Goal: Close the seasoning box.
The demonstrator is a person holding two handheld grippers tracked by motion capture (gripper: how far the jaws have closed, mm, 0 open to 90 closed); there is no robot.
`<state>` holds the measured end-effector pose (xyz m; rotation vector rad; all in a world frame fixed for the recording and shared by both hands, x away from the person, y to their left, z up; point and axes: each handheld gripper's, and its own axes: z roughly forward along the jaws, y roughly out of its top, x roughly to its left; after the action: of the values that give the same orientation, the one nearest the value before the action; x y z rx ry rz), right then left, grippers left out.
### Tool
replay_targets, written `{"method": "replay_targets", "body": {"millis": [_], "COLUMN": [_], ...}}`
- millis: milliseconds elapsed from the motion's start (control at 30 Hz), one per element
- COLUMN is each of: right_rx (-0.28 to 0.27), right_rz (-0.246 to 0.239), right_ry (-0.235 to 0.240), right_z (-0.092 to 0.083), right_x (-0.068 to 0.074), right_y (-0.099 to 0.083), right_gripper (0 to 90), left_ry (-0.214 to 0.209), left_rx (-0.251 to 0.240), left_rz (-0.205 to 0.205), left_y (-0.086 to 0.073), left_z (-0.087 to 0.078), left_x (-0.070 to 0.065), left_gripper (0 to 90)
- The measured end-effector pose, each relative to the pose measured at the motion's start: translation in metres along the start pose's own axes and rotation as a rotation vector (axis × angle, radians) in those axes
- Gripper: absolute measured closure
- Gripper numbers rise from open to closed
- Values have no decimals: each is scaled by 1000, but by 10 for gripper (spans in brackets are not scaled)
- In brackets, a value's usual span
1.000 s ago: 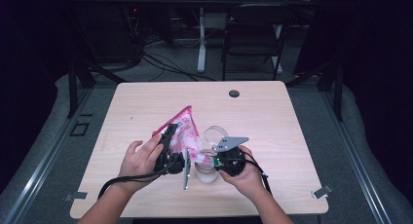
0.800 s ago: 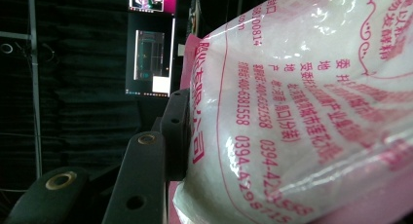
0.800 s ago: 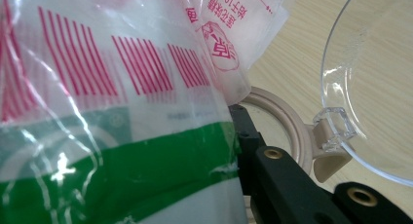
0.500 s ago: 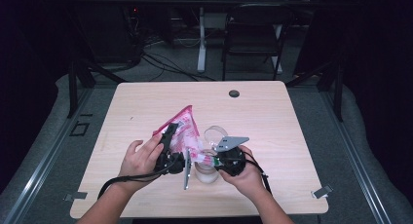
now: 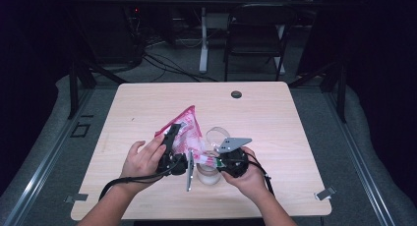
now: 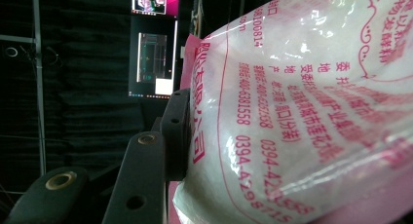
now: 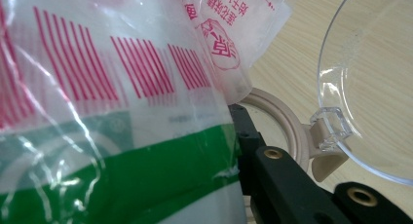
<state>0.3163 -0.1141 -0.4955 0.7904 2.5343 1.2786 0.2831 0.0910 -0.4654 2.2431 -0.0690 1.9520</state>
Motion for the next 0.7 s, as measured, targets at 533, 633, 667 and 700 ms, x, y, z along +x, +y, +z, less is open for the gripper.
{"method": "replay_targets", "body": {"millis": [533, 633, 667, 700], "right_rx": [-1, 1, 0, -4], "right_rz": [1, -2, -1, 1], "right_ry": [-3, 1, 0, 2], "right_z": [-1, -1, -1, 0], "right_x": [-1, -1, -1, -1], "right_y": [0, 0, 0, 0], "right_gripper": [900, 900, 900, 900], "left_ry": [0, 3, 4, 3], "left_rx": [4, -2, -4, -3], "left_rz": [-4, -3, -2, -2], "left_y": [2, 2, 2, 2], "left_z": [0, 0, 0, 0], "left_x": [1, 1, 1, 1], "left_gripper": [622, 622, 622, 622]}}
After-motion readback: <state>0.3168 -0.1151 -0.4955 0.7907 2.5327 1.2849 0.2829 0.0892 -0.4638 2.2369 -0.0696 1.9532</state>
